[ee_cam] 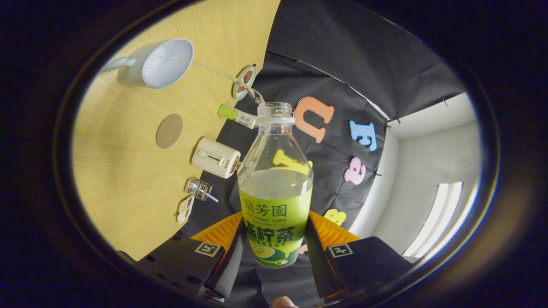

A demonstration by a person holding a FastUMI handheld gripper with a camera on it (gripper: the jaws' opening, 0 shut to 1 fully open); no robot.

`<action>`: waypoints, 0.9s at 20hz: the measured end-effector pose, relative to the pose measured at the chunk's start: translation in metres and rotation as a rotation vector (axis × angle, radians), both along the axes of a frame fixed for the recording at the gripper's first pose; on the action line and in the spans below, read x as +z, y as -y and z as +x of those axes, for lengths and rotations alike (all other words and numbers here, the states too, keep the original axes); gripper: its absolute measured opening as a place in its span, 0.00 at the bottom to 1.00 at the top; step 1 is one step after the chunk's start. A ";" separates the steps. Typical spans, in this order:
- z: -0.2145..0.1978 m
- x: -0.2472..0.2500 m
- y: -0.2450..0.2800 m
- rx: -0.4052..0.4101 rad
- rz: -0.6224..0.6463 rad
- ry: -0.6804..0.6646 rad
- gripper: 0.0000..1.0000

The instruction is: Take the bottle from table, then pour the juice into the cup, finally place the bottle on the coaster

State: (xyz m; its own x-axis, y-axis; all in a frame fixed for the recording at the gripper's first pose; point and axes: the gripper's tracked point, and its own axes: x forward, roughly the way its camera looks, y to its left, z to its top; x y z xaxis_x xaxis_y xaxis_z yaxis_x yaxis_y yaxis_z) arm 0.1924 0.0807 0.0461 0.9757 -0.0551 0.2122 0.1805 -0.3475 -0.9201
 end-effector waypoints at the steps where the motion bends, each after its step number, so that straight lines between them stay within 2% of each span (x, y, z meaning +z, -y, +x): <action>1: 0.000 0.000 0.000 0.000 -0.005 0.003 0.76; 18: 0.006 0.011 -0.004 0.001 -0.102 0.028 0.76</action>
